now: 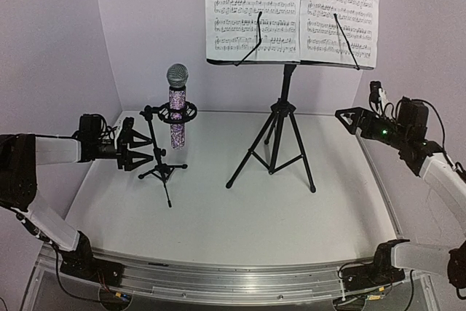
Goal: Pack up the instrument practice props
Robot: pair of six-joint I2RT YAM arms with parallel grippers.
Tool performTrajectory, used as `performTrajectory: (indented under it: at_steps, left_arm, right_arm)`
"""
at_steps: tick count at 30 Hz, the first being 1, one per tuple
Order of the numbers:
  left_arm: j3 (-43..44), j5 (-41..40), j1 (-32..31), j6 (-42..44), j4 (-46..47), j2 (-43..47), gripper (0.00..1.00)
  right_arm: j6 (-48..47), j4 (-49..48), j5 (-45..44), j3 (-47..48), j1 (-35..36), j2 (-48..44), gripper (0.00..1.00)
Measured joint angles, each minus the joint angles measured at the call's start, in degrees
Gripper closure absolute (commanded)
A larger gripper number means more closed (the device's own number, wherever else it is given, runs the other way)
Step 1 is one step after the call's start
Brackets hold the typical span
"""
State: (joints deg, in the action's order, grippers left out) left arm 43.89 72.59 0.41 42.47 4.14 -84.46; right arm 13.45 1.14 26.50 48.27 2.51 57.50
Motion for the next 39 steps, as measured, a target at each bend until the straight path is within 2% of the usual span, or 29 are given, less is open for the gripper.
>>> performTrajectory:
  at_steps: [5,11,21,26,30,33,39]
  left_arm:
    - [0.0,-0.6,-3.8,-1.3,4.3,-3.6,0.41]
    - [1.5,-1.1,-4.1,-2.0,6.3,-7.6,0.63]
    - [3.3,-0.5,-4.1,-0.3,5.3,-8.2,0.99]
    - [3.6,-0.5,-4.1,-0.3,4.8,-8.3,1.00]
    - [2.6,-0.1,-4.2,-3.4,7.0,-8.2,1.00]
    - [-1.4,-0.4,-4.3,-9.2,13.2,-6.4,1.00]
    - [-14.2,-3.9,-7.4,-25.1,31.1,0.4,1.00]
  right_arm:
    - [0.8,0.5,0.5,0.0,0.2,-0.6,0.09]
    - [1.5,0.6,0.5,0.0,0.4,-2.0,0.09]
    - [1.9,0.8,0.5,0.0,0.4,-2.6,0.10]
    - [2.1,3.1,0.4,0.9,0.5,-2.5,0.14]
    - [2.4,8.2,-0.2,5.2,1.7,-1.5,0.16]
    - [2.5,12.1,-2.1,9.1,5.0,-1.0,0.17]
    - [3.8,20.1,-8.4,16.6,17.3,-0.2,0.18]
